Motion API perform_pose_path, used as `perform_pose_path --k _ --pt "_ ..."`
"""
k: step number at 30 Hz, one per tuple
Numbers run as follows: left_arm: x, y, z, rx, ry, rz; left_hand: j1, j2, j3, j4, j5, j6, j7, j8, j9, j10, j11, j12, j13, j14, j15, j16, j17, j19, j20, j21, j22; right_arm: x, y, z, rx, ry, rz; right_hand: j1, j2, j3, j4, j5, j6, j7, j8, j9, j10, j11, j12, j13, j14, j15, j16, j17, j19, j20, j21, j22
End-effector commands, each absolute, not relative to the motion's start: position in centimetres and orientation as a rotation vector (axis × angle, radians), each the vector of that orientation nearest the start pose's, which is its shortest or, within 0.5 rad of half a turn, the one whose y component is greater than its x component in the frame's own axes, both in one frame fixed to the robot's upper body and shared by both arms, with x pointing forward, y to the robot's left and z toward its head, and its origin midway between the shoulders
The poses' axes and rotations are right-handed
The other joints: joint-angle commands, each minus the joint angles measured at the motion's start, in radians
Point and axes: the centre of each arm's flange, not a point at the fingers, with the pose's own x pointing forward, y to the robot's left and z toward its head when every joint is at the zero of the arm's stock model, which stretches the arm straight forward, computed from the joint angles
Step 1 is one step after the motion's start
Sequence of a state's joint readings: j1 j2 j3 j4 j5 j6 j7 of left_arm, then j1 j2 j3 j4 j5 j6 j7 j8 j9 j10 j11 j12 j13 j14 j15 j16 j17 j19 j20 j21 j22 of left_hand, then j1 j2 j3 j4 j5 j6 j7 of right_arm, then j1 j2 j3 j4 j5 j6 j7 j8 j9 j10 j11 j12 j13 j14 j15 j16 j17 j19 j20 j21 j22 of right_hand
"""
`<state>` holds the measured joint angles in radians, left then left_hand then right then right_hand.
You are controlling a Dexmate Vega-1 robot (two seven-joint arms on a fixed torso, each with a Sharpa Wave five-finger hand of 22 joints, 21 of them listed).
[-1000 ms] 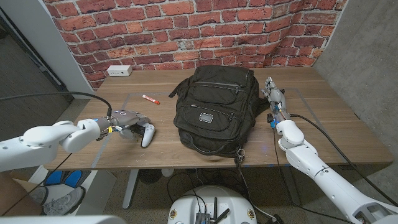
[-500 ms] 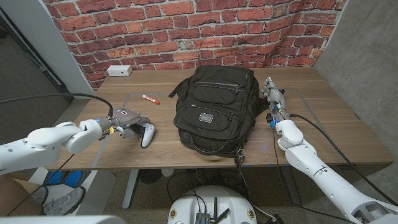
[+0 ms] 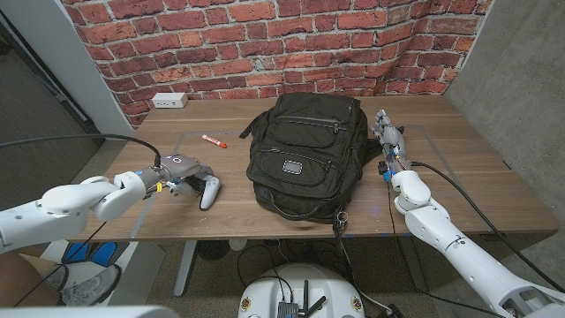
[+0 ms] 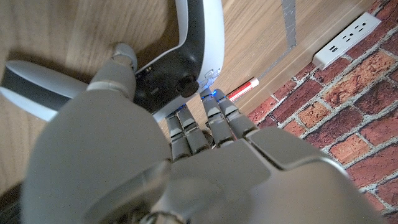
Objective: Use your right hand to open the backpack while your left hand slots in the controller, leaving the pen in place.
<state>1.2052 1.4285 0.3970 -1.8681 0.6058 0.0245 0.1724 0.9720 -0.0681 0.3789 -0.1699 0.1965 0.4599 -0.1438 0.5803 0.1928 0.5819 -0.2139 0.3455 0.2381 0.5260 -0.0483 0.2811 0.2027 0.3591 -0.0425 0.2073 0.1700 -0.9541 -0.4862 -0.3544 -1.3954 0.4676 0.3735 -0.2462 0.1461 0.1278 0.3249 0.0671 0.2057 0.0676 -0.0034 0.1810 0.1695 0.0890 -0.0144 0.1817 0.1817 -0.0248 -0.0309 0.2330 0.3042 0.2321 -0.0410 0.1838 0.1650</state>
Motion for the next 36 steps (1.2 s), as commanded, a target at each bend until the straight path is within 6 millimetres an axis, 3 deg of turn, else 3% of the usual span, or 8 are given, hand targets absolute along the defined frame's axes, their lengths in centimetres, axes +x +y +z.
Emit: perform_pose_path --k 1,17,36 --pt "52.1 38.3 -5.2 1.963 -0.537 -0.048 0.031 0.030 -0.007 0.000 0.008 0.063 -0.012 0.024 0.002 0.058 -0.002 0.009 0.004 0.058 -0.185 0.019 0.007 0.034 -0.149 0.003 0.002 62.4 -28.6 -5.1 0.003 -0.673 -0.003 -0.008 0.031 0.008 -0.002 -0.004 0.002 -0.005 0.005 0.005 0.004 -0.008 0.009 0.002 -0.002 0.000 0.005 0.003 0.009 -0.005 0.004 0.002" --pt "51.3 37.7 -3.5 1.962 -0.580 -0.019 0.052 0.040 -0.014 0.001 0.013 0.101 -0.011 0.029 0.002 0.102 -0.002 0.002 0.000 0.105 -0.187 0.025 0.009 0.049 -0.157 -0.004 0.002 61.8 -28.6 -4.8 -0.012 -0.686 0.006 -0.008 0.032 0.012 -0.005 -0.004 0.002 -0.006 0.004 0.005 0.005 -0.009 0.009 0.002 -0.002 0.001 0.005 0.003 0.009 -0.006 0.004 0.002" --pt "49.6 36.9 -1.4 1.955 -0.591 -0.002 0.055 0.060 -0.015 0.007 0.016 0.097 -0.014 0.020 0.003 0.107 -0.001 -0.009 0.001 0.104 -0.188 0.014 0.007 0.028 -0.160 -0.014 0.003 59.3 -29.9 -4.8 -0.077 -0.689 0.021 -0.007 0.030 0.015 -0.009 -0.004 0.001 -0.006 0.004 0.005 0.004 -0.009 0.009 0.002 -0.002 0.001 0.005 0.003 0.009 -0.005 0.004 0.002"
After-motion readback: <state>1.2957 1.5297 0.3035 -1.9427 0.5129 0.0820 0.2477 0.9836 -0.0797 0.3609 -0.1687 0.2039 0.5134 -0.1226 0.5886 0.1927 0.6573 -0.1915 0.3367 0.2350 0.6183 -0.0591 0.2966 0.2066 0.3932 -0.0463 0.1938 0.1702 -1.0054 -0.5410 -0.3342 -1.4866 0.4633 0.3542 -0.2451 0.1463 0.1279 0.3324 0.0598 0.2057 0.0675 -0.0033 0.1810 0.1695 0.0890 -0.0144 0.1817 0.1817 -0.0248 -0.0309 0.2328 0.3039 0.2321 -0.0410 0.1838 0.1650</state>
